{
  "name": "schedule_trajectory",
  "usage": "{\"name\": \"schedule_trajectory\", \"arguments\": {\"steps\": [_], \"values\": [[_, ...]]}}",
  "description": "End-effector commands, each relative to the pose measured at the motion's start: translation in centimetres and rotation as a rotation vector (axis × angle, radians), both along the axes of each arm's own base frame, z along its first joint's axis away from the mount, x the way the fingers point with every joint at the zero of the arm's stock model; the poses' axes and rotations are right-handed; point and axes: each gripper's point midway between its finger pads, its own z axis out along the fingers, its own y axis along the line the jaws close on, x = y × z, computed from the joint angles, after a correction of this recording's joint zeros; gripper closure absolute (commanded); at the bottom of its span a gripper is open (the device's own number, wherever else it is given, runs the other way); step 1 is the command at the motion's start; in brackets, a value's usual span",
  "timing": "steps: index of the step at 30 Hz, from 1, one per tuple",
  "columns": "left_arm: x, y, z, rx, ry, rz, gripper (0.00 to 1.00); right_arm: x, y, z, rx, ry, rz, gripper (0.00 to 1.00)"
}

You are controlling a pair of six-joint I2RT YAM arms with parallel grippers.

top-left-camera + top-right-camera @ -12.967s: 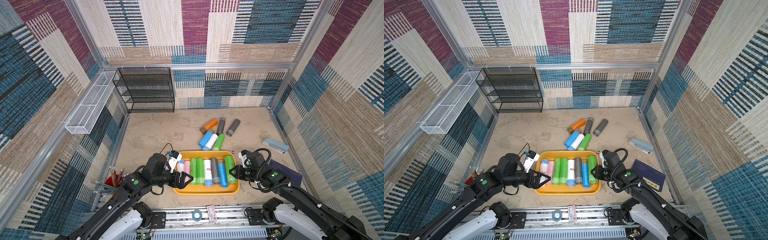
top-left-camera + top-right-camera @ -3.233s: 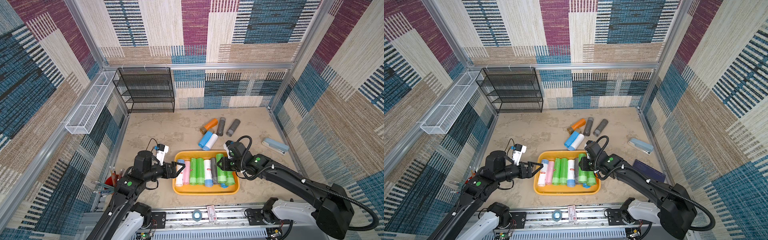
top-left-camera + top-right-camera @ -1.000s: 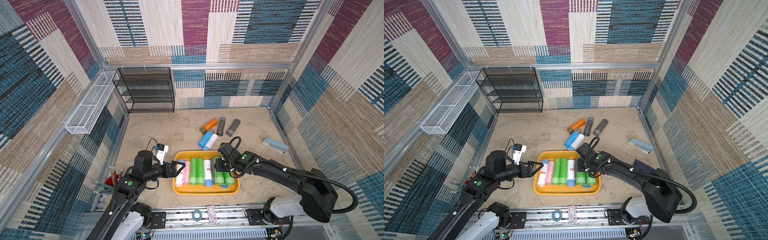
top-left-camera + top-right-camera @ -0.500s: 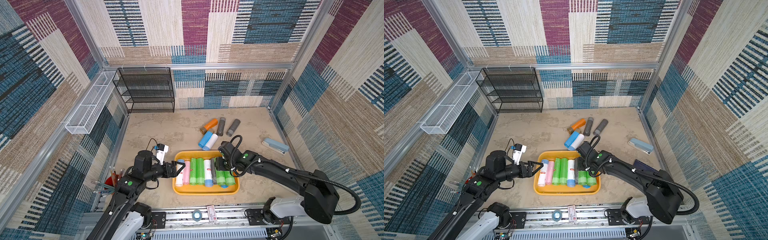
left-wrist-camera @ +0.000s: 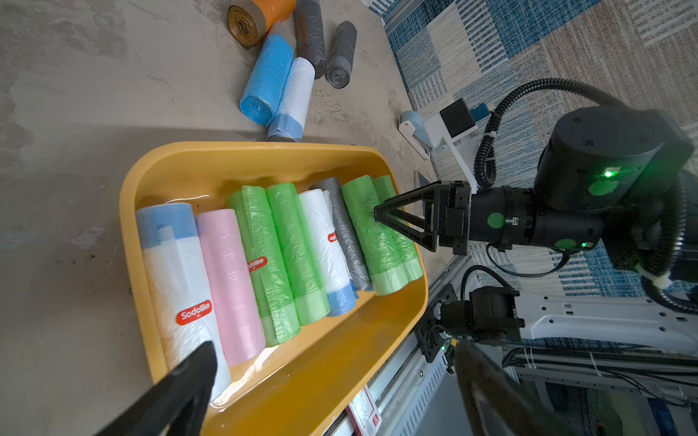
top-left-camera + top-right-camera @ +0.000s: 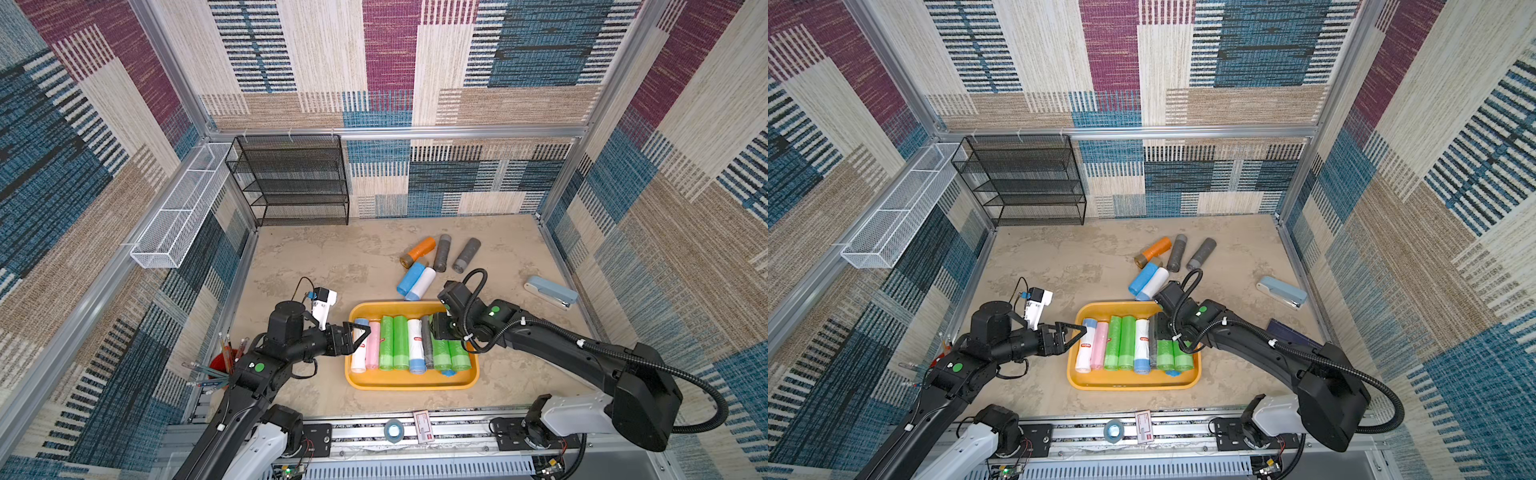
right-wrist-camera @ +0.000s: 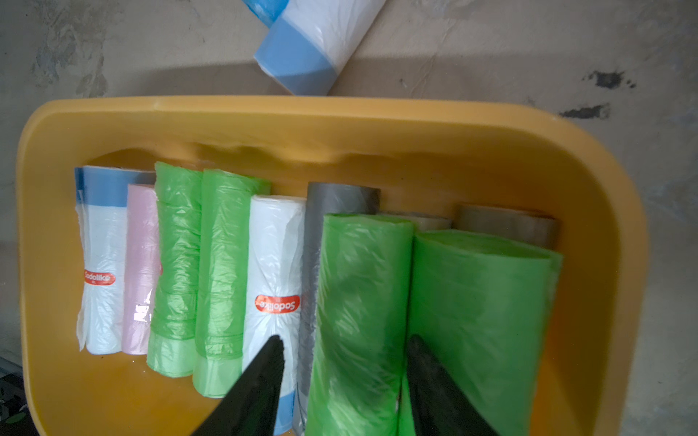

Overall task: Put the roll of trash bags into the storage box
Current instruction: Place the roll of trash bags in the storage box.

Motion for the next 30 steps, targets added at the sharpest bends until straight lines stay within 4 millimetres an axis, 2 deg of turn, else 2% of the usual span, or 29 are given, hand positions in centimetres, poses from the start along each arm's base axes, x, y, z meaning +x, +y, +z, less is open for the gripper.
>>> {"name": "schedule_trajectory", "arguments": {"steps": [1,12,18,24,30], "values": [[0.1,-0.2,0.3,-0.012,-0.017,-0.01,0.02,0.1,0.0,0.5,0.0,-0.015,-0.001,0.45],[0.1,-0.2,0.3,-0.011,-0.016,-0.01,0.02,0.2,-0.2,1.6,0.006,-0.041,-0.005,0.44],[0.1,-0.2,0.3,-0.011,-0.017,-0.01,0.02,2.0,-1.2,4.4,-0.057,-0.132,-0.016,0.36],[0.3,-0.1,0.4,-0.015,-0.023,-0.003,0.01,5.6,-1.9,6.5,-0.036,-0.194,-0.013,0.3],[0.7,0.2,0.5,-0.042,-0.018,0.006,0.02,12.5,-6.0,7.9,0.029,-0.255,-0.112,0.26]]}}
